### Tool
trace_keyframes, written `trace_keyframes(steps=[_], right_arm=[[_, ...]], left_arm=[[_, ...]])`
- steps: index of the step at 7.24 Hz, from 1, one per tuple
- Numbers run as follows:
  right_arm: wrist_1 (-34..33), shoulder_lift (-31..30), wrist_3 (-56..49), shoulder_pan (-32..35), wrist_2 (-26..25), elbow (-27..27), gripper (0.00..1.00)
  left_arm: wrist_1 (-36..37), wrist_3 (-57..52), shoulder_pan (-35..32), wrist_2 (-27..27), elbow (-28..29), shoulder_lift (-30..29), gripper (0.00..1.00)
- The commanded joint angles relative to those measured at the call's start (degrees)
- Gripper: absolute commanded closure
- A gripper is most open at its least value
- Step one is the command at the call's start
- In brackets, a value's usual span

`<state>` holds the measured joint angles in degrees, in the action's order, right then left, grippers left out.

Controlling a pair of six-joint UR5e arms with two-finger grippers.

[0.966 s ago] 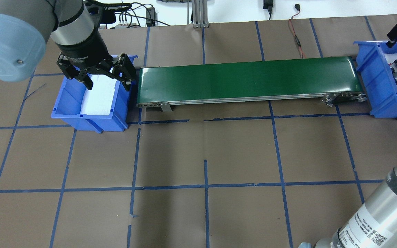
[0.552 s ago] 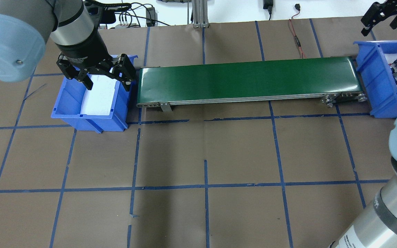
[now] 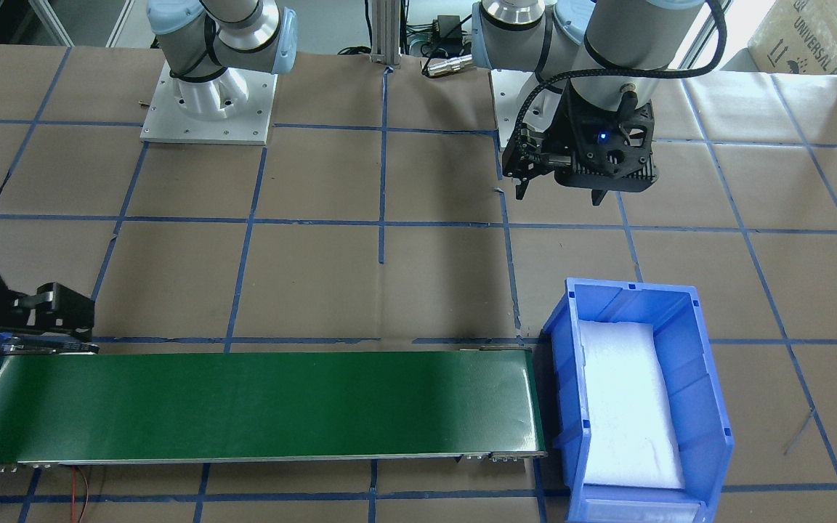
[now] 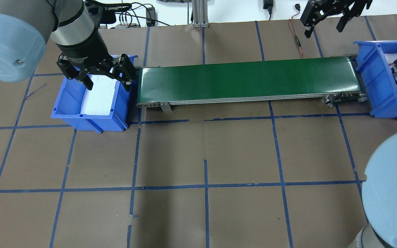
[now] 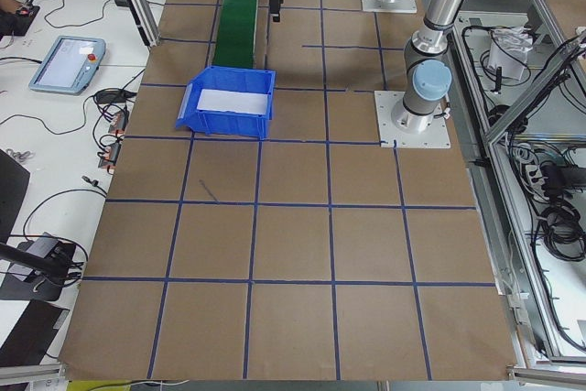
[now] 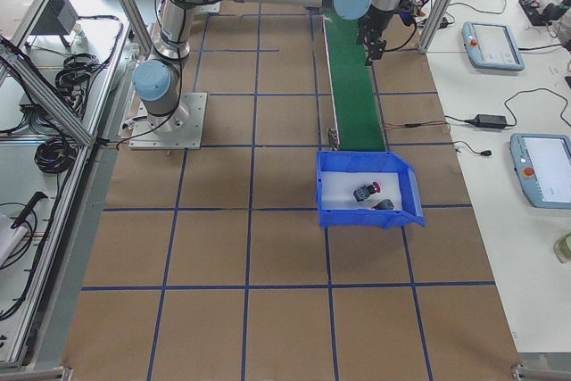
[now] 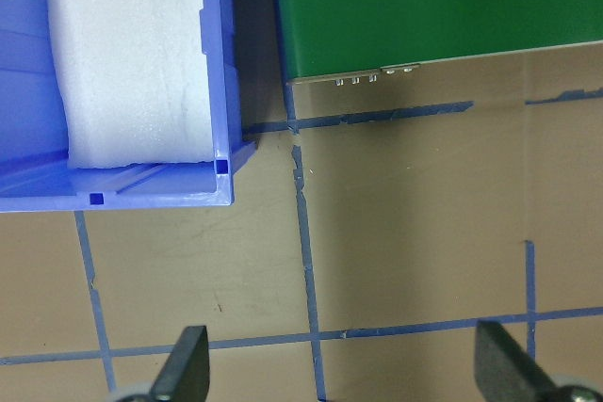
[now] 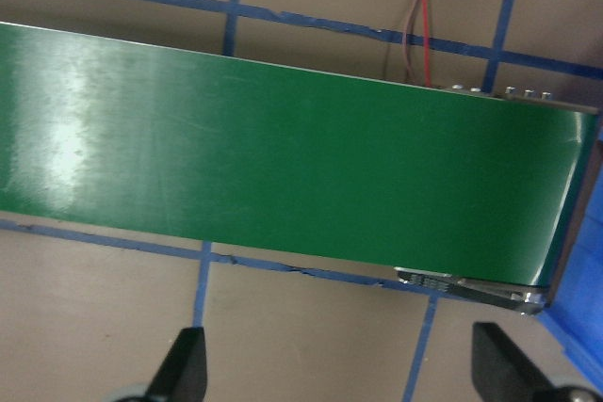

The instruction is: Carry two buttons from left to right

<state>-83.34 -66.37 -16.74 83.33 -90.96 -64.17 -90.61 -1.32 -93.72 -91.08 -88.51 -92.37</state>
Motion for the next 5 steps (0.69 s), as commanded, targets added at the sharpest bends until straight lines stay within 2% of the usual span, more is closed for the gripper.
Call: trace_keyframes(steps=[1, 3, 5], right_arm=[[-0.42, -7.33, 3.97, 1.57, 0.26, -7.85, 0.0], [-3.48, -12.1, 7.6, 3.06, 0.35, -15.08, 0.0], [-4.28, -18.15, 8.38, 3.06, -0.36, -17.12, 0.0]], left_arm=[[0.0, 0.0, 0.03, 0.02, 0.0, 0.0, 0.0], [0.0, 0.0, 0.03, 0.02, 0.0, 0.0, 0.0], [0.0, 0.0, 0.03, -0.07, 0.0, 0.0, 0.0]])
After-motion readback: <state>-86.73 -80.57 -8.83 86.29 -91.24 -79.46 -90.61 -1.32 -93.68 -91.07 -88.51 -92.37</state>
